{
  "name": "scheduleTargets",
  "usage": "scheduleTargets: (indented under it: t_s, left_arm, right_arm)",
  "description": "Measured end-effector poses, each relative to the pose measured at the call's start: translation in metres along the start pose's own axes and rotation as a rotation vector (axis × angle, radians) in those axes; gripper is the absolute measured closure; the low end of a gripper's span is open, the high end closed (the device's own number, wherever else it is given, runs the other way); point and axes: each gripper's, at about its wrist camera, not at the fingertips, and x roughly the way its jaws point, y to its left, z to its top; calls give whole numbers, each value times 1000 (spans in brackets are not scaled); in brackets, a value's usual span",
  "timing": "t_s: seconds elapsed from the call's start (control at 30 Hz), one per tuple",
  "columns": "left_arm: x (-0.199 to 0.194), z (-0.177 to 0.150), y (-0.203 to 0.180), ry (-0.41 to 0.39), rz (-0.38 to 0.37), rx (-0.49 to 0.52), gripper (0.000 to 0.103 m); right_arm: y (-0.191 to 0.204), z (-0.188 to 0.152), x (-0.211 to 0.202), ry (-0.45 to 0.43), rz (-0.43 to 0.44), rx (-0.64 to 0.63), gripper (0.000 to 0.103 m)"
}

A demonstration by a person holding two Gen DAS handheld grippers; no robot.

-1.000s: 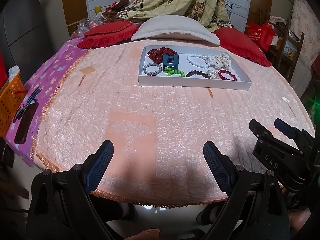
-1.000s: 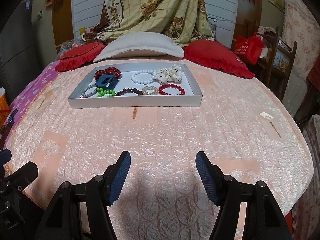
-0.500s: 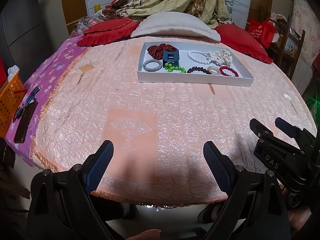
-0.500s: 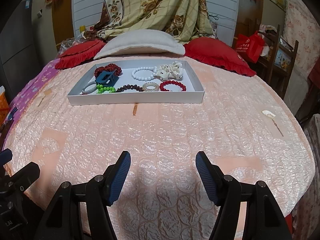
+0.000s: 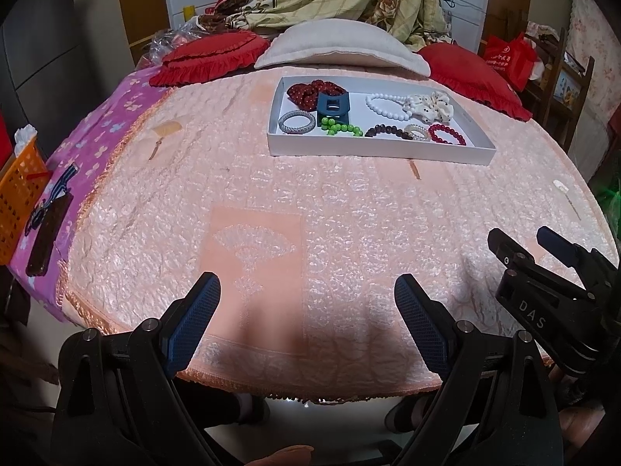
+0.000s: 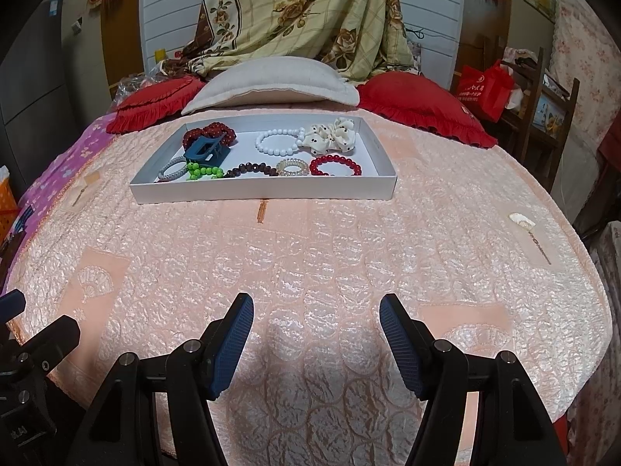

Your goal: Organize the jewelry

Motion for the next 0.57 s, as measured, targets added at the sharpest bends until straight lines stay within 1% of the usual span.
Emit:
scheduleTargets:
  t_s: [0.37, 0.5, 0.57]
  left_arm:
    - [5, 6, 10, 2, 20, -27, 12]
    - [4, 10, 16, -16, 32, -38, 12]
    - [4, 10, 16, -14, 24, -38, 12]
  right_arm:
    - [1, 2, 1, -5, 10, -8, 38]
    - [2, 2, 3, -2, 17, -13, 38]
    - [4, 1, 6, 5, 25, -16, 38]
